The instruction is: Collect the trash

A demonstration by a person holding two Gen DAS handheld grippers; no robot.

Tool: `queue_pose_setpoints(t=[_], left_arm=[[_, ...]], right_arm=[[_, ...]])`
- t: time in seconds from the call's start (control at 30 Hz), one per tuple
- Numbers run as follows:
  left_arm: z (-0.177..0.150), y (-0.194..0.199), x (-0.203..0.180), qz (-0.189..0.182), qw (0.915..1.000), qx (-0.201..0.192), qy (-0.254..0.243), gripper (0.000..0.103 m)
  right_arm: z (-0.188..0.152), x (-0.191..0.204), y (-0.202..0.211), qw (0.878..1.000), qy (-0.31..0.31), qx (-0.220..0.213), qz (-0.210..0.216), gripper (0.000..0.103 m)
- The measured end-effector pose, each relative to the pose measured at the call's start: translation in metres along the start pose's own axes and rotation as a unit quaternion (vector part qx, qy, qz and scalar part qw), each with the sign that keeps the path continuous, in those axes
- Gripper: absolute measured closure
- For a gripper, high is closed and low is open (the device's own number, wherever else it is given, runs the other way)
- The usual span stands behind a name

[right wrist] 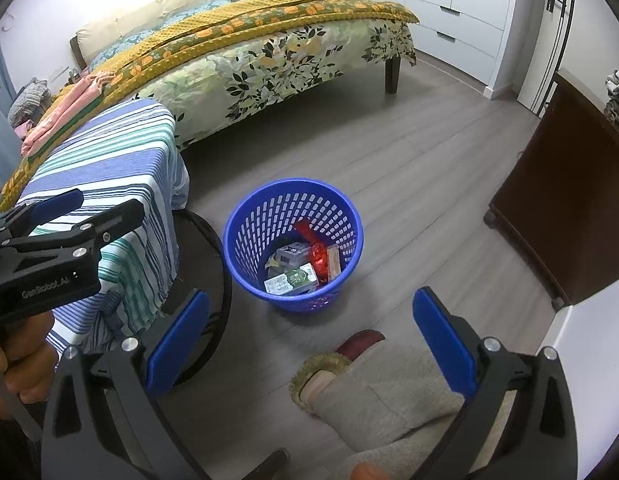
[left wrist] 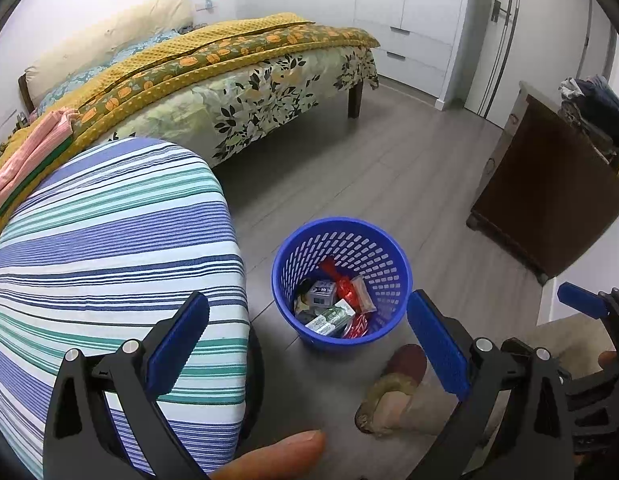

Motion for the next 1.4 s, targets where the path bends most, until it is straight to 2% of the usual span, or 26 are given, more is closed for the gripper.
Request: queue_pose_setpoints(t=[1.4], left_arm=[[-0.003, -0.014, 0.000, -0.001, 0.9999, 0.016, -0.001, 0.005]], right_arm=[[-0.006, 0.004, -0.011, 1.000, 0.001, 0.014, -0.001, 0.004]])
Point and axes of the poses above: each gripper's, at about its wrist camera, not at the fingertips, and y roughly against the way its jaws point, x to its left, z to its top, the point moved 7 cm from there along -y, roughly the way its jaws point, and after that the axes turned 13 degrees about -y, right-handed, at the moved point
